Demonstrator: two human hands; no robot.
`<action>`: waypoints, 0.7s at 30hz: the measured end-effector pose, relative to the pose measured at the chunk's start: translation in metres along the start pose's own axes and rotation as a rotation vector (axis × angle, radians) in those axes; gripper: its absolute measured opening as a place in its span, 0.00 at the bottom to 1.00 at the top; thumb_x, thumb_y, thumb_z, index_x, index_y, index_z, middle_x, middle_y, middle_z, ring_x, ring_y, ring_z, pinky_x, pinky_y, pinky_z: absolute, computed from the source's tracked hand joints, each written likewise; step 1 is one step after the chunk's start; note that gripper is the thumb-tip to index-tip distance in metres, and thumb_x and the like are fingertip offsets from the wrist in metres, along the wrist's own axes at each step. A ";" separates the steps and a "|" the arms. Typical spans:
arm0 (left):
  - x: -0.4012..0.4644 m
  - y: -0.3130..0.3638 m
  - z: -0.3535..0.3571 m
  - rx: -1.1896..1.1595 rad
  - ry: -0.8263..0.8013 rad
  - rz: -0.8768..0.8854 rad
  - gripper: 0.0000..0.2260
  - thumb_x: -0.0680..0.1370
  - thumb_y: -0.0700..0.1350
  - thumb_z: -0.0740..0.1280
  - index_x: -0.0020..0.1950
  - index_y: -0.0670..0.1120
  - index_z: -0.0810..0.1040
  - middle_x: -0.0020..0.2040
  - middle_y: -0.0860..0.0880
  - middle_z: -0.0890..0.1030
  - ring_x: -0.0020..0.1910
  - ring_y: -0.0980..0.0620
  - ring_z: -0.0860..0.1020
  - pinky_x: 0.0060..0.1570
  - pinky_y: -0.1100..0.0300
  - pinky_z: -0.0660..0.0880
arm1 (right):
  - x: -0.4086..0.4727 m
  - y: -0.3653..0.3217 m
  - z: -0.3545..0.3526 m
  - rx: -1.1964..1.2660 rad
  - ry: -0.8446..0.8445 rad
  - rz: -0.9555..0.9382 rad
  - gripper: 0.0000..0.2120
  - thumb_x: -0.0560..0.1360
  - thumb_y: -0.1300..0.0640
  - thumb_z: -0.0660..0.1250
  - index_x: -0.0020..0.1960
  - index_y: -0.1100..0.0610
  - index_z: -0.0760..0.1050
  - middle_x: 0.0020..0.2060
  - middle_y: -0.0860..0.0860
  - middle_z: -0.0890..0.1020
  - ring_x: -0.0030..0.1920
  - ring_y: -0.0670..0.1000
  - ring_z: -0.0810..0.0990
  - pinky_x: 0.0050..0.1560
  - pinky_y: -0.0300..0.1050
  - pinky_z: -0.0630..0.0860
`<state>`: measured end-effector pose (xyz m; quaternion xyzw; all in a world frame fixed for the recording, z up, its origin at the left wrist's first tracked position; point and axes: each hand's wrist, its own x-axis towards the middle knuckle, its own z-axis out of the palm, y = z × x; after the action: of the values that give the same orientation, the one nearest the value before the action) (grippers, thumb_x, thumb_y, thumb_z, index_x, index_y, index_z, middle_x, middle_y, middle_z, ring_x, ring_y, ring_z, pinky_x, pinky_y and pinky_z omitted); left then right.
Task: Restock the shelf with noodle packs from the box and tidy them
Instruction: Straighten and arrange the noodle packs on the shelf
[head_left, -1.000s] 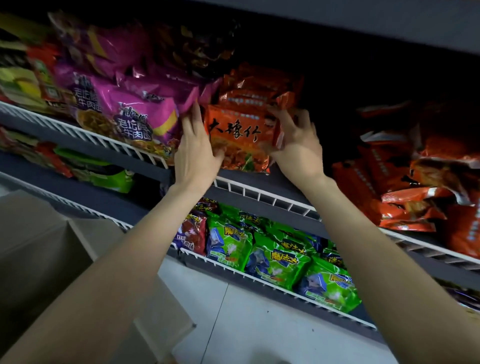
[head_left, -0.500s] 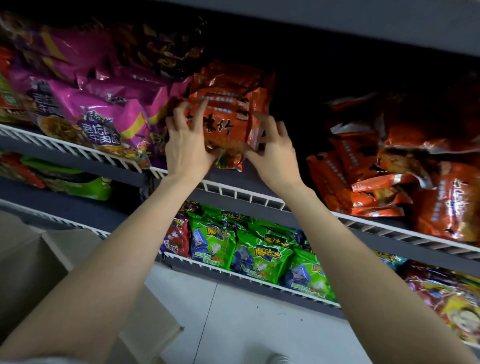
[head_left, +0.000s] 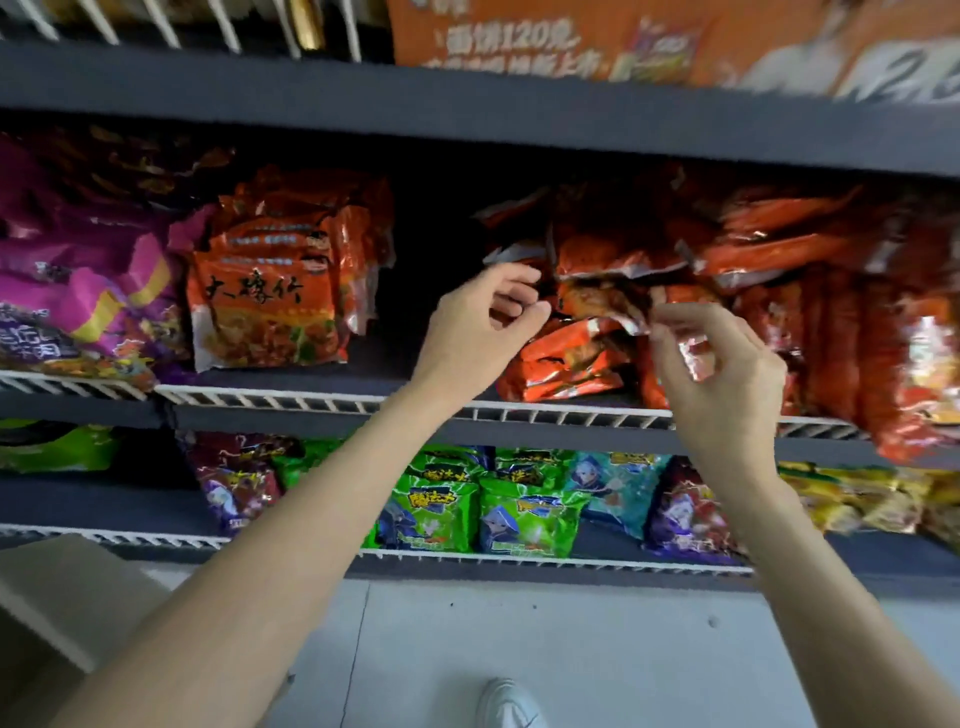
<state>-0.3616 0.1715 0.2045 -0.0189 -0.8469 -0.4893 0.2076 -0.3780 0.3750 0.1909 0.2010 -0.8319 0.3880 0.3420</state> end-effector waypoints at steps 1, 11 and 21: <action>0.003 0.012 0.012 -0.032 -0.011 0.002 0.11 0.75 0.46 0.69 0.57 0.52 0.77 0.47 0.57 0.80 0.45 0.62 0.78 0.46 0.70 0.72 | 0.004 0.005 -0.011 0.021 0.060 0.053 0.07 0.76 0.59 0.65 0.53 0.59 0.78 0.44 0.50 0.81 0.45 0.53 0.79 0.47 0.52 0.76; 0.036 0.077 0.121 -0.192 0.029 -0.216 0.29 0.74 0.56 0.69 0.70 0.50 0.64 0.63 0.49 0.75 0.57 0.50 0.77 0.56 0.47 0.76 | 0.054 0.058 -0.039 -0.011 -0.182 0.297 0.36 0.73 0.58 0.68 0.75 0.43 0.56 0.75 0.61 0.51 0.71 0.64 0.62 0.68 0.53 0.66; 0.099 0.097 0.131 -0.152 0.056 -0.406 0.38 0.72 0.69 0.61 0.75 0.48 0.60 0.71 0.47 0.68 0.67 0.45 0.70 0.60 0.58 0.69 | 0.074 0.063 -0.035 -0.036 -0.210 0.280 0.35 0.75 0.57 0.65 0.76 0.42 0.54 0.73 0.61 0.57 0.68 0.66 0.64 0.65 0.56 0.69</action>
<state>-0.4723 0.3144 0.2637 0.1500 -0.7879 -0.5837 0.1262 -0.4523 0.4361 0.2290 0.1164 -0.8897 0.3938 0.1995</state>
